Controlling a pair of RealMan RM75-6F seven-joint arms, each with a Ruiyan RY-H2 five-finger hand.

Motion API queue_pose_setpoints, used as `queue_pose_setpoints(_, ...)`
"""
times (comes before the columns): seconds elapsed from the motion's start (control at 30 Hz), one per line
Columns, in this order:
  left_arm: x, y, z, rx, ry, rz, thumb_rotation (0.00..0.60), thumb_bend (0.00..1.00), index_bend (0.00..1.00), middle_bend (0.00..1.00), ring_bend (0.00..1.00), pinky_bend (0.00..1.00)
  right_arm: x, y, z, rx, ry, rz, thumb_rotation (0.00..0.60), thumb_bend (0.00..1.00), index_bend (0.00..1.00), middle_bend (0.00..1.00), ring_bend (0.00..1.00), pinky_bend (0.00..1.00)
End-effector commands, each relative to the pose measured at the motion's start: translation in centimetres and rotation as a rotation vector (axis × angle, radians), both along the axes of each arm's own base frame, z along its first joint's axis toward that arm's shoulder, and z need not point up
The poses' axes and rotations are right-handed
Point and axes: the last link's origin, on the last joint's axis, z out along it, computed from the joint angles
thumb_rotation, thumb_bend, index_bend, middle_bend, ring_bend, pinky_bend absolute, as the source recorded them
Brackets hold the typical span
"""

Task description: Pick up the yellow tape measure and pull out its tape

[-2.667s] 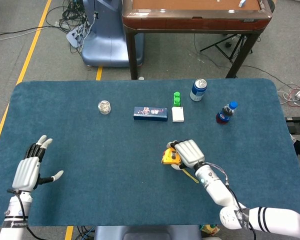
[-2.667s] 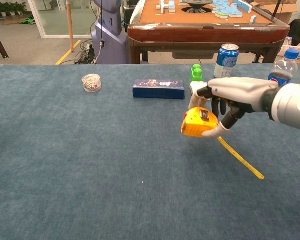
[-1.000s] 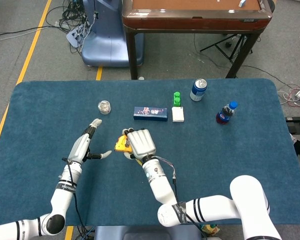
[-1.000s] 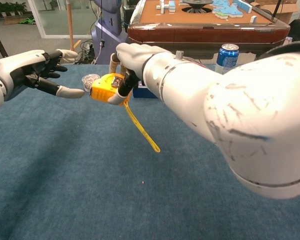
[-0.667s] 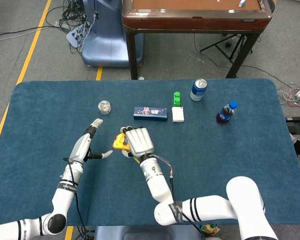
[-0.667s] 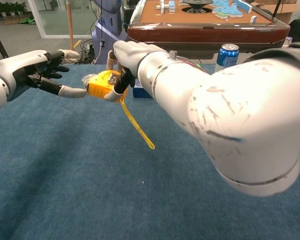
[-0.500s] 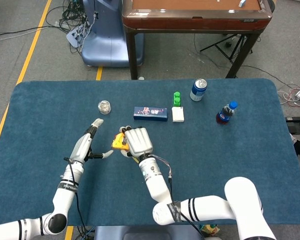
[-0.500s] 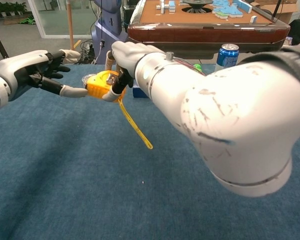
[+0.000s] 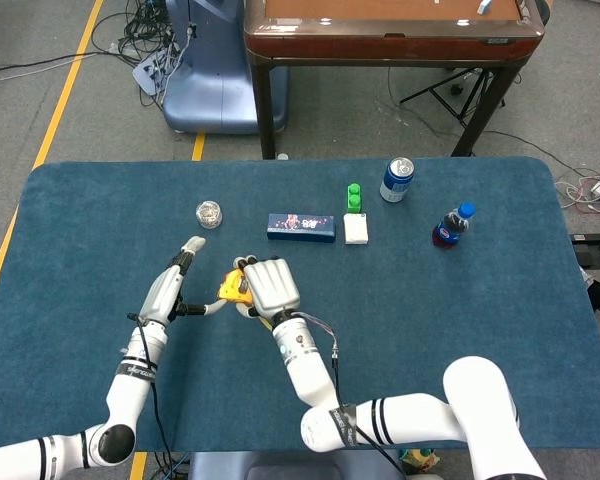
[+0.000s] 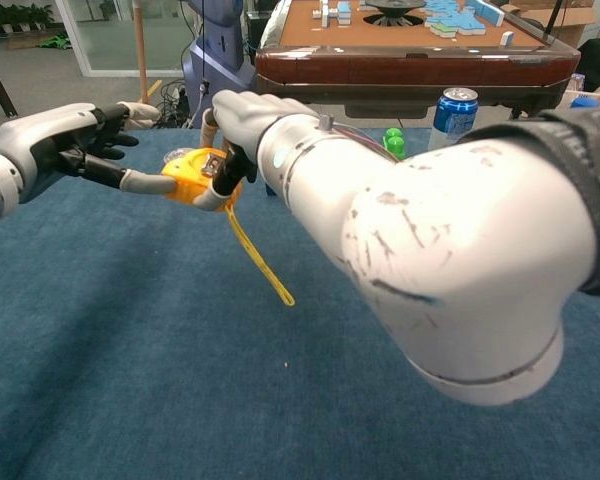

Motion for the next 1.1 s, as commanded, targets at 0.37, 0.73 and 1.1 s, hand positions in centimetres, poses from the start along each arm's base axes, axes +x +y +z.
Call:
queue_pose_setpoints(0.37, -0.6, 0.3, 0.3, 0.014, 0.022, 0.017, 0.6, 0.13, 0.0, 0.0, 0.0, 0.0, -0.4, 0.0, 0.1, 0.01, -0.003, -0.001, 0.6, 0.73, 0.58, 0.58, 0.49, 0.37)
queue_pose_setpoints(0.73, -0.8, 0.5, 0.5, 0.024, 0.027, 0.028, 0.6, 0.13, 0.0, 0.0, 0.0, 0.0, -0.8, -0.1, 0.3, 0.015, -0.01, -0.005, 0.6, 0.73, 0.58, 0.58, 0.49, 0.37)
queue_pose_setpoints(1.1, -1.4, 0.7, 1.1, 0.039, 0.032, 0.046, 0.6, 0.13, 0.0, 0.0, 0.0, 0.0, -1.3, -0.1, 0.6, 0.017, -0.008, -0.011, 0.6, 0.73, 0.58, 0.58, 0.5, 0.37)
